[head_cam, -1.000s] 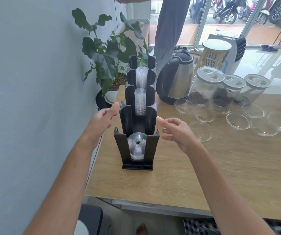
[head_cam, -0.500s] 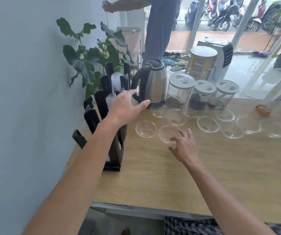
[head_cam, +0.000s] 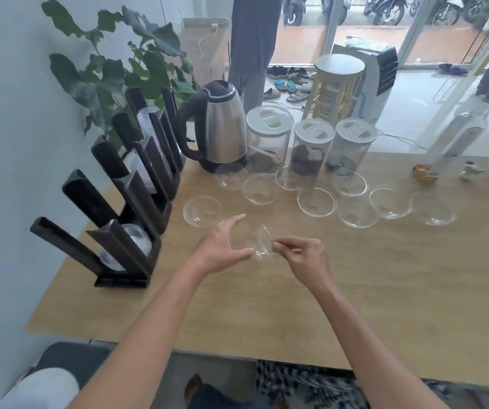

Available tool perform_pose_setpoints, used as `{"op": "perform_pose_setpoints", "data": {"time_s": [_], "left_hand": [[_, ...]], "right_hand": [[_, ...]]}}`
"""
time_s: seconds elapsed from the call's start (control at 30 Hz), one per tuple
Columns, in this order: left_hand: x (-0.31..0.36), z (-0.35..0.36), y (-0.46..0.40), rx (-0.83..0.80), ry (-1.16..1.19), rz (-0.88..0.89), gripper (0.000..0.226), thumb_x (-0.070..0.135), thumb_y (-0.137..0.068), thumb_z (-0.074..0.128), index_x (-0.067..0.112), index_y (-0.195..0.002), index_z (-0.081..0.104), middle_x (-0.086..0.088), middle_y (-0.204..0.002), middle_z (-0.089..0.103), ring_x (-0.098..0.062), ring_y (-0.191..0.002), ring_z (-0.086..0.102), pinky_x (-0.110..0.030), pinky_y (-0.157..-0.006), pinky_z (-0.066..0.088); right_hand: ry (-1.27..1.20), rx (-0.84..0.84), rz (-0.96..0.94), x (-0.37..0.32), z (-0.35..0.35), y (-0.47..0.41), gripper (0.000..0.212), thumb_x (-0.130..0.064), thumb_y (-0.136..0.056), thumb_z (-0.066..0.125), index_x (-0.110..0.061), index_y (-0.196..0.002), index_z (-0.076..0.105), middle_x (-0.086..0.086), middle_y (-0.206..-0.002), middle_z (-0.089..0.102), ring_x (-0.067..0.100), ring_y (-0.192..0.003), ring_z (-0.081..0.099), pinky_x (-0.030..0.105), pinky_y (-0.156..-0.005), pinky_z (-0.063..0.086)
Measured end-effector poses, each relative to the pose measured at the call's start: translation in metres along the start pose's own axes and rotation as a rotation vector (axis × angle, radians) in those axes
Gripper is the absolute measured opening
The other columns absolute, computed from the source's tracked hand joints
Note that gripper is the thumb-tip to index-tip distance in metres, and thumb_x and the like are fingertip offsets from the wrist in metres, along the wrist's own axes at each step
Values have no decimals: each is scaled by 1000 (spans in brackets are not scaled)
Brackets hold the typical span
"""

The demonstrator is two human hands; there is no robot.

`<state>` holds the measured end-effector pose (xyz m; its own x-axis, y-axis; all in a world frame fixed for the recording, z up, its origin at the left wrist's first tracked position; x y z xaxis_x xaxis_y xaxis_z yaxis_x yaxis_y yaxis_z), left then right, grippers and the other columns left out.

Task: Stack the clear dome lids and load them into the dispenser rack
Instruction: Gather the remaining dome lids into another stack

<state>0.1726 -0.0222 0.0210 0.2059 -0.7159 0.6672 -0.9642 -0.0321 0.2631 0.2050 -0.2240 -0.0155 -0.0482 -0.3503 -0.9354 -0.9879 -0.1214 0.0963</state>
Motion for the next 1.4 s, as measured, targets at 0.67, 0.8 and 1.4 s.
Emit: {"op": "perform_pose_setpoints", "data": {"time_s": [0.67, 0.8, 1.4], "left_hand": [[2, 84, -55, 93, -163, 140, 97, 37, -71, 87, 24, -154, 38, 5, -156, 44, -18, -140, 42, -31, -114, 37], [-3, 90, -60, 85, -154, 179, 105, 38, -70, 87, 25, -158, 30, 2, -163, 35, -18, -148, 34, -32, -121, 29], [27, 35, -53, 282, 176, 340, 98, 61, -72, 82, 26, -153, 40, 2, -141, 57, -5, -126, 51, -24, -101, 43]], "right_hand": [[961, 249, -49, 20, -52, -65, 45, -29, -92, 74, -26, -136, 66, 15, -157, 46, 41, -154, 20, 49, -126, 22], [995, 239, -28, 23, -46, -82, 29, -20, -96, 68, -23, -124, 74, 16, -155, 49, 43, -155, 19, 50, -126, 20], [-354, 219, 183, -10, -25, -13, 14, -15, -89, 80, -14, -103, 80, -1, -96, 81, 1, -90, 73, 11, -78, 53]]}}
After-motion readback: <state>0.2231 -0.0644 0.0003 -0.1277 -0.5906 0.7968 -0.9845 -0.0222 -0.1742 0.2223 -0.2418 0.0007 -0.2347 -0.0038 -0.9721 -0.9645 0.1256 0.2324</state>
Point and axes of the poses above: each hand's wrist, its own y-axis away from the middle knuckle, its own z-axis out of the palm, x = y × z, the point moved 6 cm from there along -y, towards the middle knuckle
